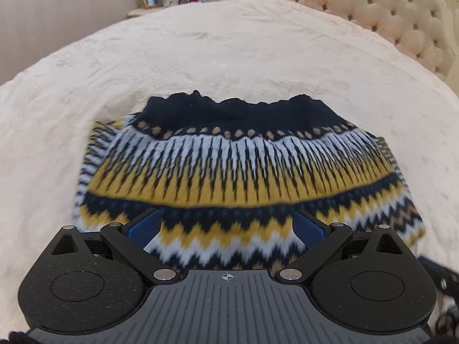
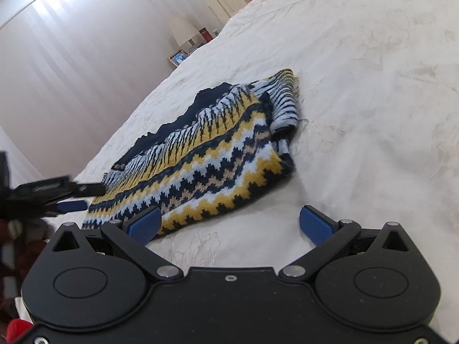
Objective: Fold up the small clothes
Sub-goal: 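Move the right gripper to the sweater's side edge and grasp it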
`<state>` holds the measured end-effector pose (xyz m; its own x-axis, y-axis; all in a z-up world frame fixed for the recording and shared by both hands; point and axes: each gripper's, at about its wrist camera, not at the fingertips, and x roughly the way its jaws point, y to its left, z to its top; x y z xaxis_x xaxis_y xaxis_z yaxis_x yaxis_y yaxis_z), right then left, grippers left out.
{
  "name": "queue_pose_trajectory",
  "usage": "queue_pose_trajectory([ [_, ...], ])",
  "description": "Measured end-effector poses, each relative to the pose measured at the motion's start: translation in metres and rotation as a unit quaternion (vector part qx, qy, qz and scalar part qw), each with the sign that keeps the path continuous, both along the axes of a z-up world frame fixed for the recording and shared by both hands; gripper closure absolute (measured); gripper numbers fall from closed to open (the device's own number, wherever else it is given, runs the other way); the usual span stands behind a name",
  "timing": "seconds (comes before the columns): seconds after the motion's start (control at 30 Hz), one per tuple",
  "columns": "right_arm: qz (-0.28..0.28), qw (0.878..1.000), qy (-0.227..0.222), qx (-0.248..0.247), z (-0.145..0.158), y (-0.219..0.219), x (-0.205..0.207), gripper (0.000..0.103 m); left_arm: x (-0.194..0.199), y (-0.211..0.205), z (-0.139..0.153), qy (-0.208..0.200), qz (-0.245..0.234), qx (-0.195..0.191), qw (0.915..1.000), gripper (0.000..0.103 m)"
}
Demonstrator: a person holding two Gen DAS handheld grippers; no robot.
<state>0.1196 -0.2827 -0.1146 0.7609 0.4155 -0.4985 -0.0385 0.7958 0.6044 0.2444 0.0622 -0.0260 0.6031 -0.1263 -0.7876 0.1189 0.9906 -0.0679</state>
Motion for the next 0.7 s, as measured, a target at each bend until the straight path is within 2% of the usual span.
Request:
queue_pose_trajectory([
  [0.07, 0.001, 1.000, 0.001, 0.004, 0.000, -0.005, 0.004, 0.001, 0.017, -0.002, -0.008, 0.020, 0.012, -0.005, 0.9997, 0.013],
  [0.13, -0.003, 1.000, 0.002, 0.007, -0.001, -0.012, 0.010, 0.001, 0.031, -0.002, -0.019, 0.041, 0.027, -0.007, 0.9987, 0.013],
  [0.23, -0.015, 1.000, 0.006, 0.027, -0.003, -0.026, 0.021, 0.001, 0.041, -0.003, -0.036, 0.063, 0.035, 0.012, 0.9974, 0.013],
  [0.37, -0.026, 0.998, 0.010, 0.056, -0.008, -0.043, 0.042, 0.001, 0.043, -0.014, -0.043, 0.057, 0.017, 0.045, 0.9972, 0.011],
  [0.7, 0.003, 0.998, 0.019, 0.055, -0.006, -0.044, 0.105, 0.000, 0.050, -0.012, -0.045, 0.052, 0.020, 0.023, 0.9982, 0.007],
])
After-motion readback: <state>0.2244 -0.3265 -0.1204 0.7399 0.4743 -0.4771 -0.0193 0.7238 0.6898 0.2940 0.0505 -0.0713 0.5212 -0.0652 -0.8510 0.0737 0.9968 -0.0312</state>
